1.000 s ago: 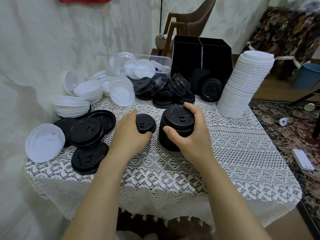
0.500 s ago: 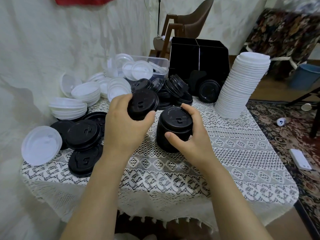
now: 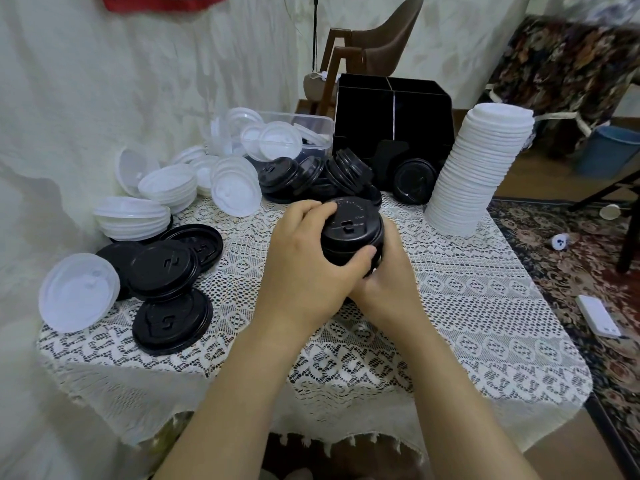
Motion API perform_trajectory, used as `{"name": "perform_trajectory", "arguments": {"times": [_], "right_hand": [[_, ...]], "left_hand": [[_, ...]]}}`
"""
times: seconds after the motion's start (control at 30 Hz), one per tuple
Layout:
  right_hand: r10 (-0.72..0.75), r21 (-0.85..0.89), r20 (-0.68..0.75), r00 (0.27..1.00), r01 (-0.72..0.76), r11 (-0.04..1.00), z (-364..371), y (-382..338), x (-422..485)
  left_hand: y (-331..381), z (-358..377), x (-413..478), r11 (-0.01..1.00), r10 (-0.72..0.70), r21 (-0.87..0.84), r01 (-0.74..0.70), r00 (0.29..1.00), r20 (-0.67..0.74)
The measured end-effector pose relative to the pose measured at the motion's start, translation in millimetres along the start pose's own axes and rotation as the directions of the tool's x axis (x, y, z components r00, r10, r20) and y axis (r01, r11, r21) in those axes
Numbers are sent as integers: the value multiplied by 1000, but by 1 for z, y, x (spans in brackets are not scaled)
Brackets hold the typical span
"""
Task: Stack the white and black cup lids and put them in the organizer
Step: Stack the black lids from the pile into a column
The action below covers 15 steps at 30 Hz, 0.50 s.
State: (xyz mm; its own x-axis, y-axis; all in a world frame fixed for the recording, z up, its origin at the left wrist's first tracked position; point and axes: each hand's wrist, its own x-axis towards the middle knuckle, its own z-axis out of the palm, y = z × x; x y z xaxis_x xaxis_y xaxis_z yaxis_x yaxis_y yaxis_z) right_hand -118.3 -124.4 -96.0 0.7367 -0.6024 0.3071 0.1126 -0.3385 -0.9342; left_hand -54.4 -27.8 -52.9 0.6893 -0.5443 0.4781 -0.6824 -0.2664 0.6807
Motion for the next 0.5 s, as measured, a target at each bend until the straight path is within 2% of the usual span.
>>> {"name": "perform_trajectory", "arguments": {"times": [0.27, 0.5], "right_hand": [[31, -43, -2, 1000, -31, 999, 0, 5, 1], [19, -11, -3, 1000, -19, 1000, 1, 6, 1]], "left_hand": [[-4, 5, -1, 999, -24, 24, 24, 999, 23], [-4, 7, -1, 999, -28, 25, 27, 999, 44]]}}
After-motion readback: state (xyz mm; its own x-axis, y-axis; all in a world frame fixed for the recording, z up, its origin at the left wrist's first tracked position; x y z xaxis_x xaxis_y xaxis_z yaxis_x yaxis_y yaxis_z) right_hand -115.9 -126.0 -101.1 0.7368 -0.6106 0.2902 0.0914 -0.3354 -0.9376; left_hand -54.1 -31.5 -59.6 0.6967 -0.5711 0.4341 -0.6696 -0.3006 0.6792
